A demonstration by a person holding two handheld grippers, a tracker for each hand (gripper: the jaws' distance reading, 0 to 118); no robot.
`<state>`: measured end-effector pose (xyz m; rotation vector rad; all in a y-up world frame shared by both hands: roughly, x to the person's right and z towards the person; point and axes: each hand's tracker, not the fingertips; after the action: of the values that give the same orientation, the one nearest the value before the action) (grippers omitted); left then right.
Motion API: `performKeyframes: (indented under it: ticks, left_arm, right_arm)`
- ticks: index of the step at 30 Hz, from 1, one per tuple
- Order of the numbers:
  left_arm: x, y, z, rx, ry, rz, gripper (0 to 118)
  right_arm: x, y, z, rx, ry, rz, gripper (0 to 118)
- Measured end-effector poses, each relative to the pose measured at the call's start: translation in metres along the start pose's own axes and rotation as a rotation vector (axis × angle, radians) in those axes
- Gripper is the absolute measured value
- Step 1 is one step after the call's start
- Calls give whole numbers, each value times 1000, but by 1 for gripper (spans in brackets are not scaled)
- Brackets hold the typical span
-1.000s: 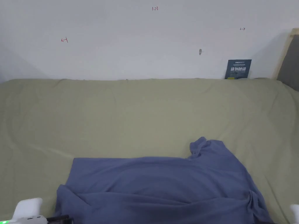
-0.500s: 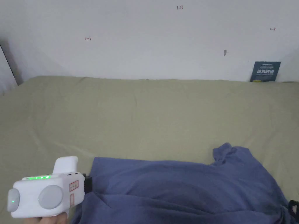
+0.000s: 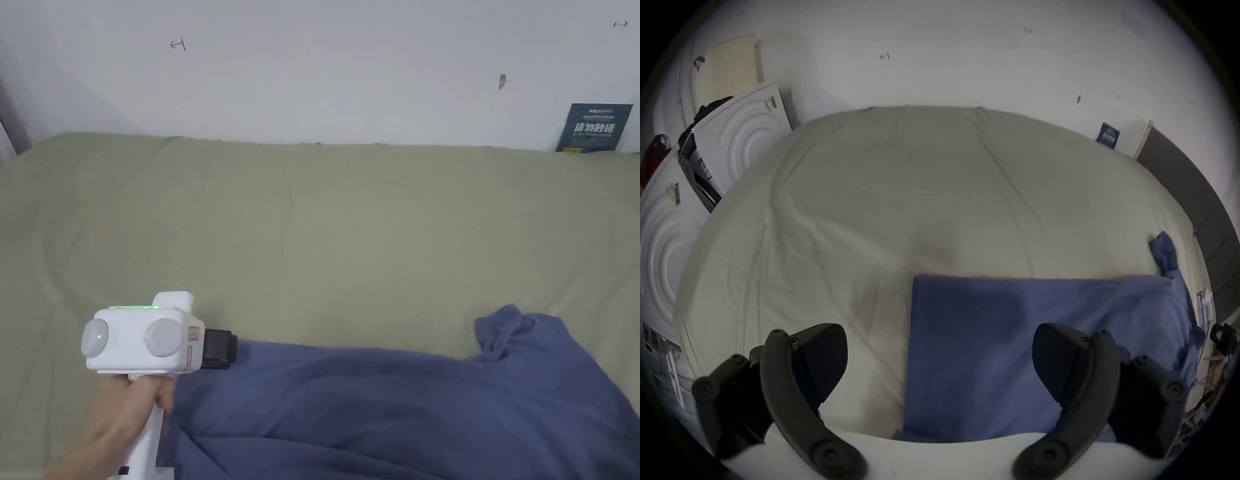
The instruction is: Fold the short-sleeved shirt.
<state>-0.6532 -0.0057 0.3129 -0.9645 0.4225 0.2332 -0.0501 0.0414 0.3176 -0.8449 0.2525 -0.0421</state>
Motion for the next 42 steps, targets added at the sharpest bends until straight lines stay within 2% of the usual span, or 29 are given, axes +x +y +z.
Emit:
performKeyframes:
  ticks: [4, 7, 8, 9, 11, 12, 14, 15, 19, 22, 23, 24, 25, 26, 27, 32, 34, 35, 37, 38, 39, 40, 41, 42]
  left_arm:
    - [3, 3, -26, -67, 3, -7, 110]
    - [3, -1, -26, -84, -14, -28, 97]
    - [2, 0, -21, -73, -17, -28, 86]
    - [2, 3, -18, -79, -36, -34, 69]
    - [3, 2, -10, -65, -34, -79, 19]
    - [2, 2, -7, -64, -33, -96, 3]
    - [2, 4, -6, -61, -117, -69, 2]
    - [3, 5, -4, -59, -62, -76, 2]
    - [14, -2, 1, -59, -47, -88, 2]
    - [18, -6, 7, -58, -58, -72, 2]
    - [16, -2, 5, -60, -58, -73, 2]
    - [16, -1, 5, -61, -58, -76, 2]
    - [17, -1, 6, -60, -57, -76, 2]
    - [18, -2, 7, -62, -61, -74, 2]
    - [17, -1, 5, -59, -64, -70, 3]
    - [17, 0, 0, -59, -64, -55, 3]
    - [19, -1, 0, -60, -63, -55, 3]
    - [19, 0, -1, -59, -60, -57, 3]
    - [19, -1, -1, -59, -58, -58, 3]
    - [20, -1, -1, -59, -60, -58, 3]
    - [18, 0, -3, -60, -61, -60, 3]
    - [17, 0, -3, -63, -60, -63, 3]
    - [17, 1, -2, -61, -61, -63, 3]
    - [17, 1, -1, -62, -62, -65, 3]
  right_arm:
    - [2, 2, -8, -21, -11, 0, 3]
    - [1, 4, -11, -31, -13, -4, 3]
    - [2, 5, -11, -30, -10, -6, 3]
    - [2, 6, -11, -30, -7, -9, 3]
    - [0, 8, -13, -31, -3, -8, 3]
    - [1, 9, -14, -29, -6, -3, 3]
    - [2, 13, -15, -30, -6, 3, 3]
    - [3, 16, -18, -32, -7, -1, 3]
    - [7, 32, -31, -50, -12, -14, 3]
    - [19, 54, -50, -52, -48, 27, 4]
    - [20, 62, -57, -52, -52, 34, 8]
    - [23, 72, -67, -61, -64, 43, 40]
    - [25, 82, -80, -111, -70, 52, 85]
    - [27, 90, -94, -158, -61, 56, 118]
    - [29, 98, -102, -164, -33, 33, 117]
    - [25, 114, -143, -262, -83, 99, 117]
    - [27, 114, -159, -337, -61, 93, 117]
    - [27, 113, -165, -370, -82, 97, 116]
    - [29, 106, -174, -368, -86, 141, 104]
    - [31, 106, -174, -370, -79, 144, 104]
    - [33, 108, -170, -359, -70, 133, 93]
    - [45, 108, -178, -363, -49, 119, 75]
    - [50, 111, -176, -335, -45, 125, 48]
    - [55, 114, -171, -301, -50, 134, 3]
